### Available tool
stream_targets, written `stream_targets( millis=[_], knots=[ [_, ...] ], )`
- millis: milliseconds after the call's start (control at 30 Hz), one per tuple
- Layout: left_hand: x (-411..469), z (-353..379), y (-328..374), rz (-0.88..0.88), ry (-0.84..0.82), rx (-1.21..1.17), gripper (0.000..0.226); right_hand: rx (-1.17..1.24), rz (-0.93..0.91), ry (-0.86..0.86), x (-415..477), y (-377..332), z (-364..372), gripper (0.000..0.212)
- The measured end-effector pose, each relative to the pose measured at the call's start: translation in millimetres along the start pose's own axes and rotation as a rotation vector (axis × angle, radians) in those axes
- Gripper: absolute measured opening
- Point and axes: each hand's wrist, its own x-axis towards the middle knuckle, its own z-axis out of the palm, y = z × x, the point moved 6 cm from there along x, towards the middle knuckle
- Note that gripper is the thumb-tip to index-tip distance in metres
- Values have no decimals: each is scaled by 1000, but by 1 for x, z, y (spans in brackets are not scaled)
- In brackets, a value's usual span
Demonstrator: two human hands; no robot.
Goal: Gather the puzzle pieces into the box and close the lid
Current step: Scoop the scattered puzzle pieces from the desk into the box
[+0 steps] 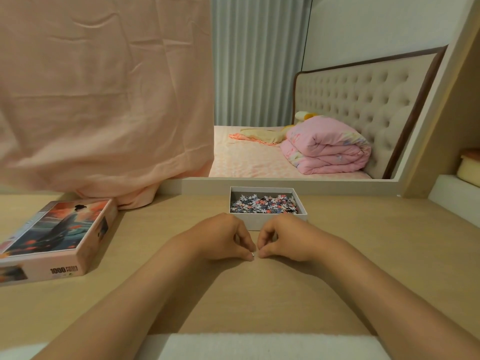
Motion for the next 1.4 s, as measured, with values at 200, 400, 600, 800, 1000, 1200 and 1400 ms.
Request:
stream_targets(
  millis=[200,400,600,800,1000,1200,1400],
  knots=[
    [4,-2,4,24,36,-41,5,220,47,277,2,16,-35,10],
    [28,-46,0,-54,490,-196,6,255,137,595,10,38,-65,7],
    [58,-35,-11,-103,370,201,27,31,177,558,12,58,-68,28],
    [60,0,-19,-111,160,387,49,-365,130,180,17,64,-33,54],
    [57,2,-22,-117,138,324,62,-305,30,168,18,53,-30,51],
    [33,-1,-13,-108,144,321,60,-217,-16,47,8,38,-17,54],
    [7,-9,-4,-117,175,203,63,-283,16,22,-6,17,-21,61]
  ],
)
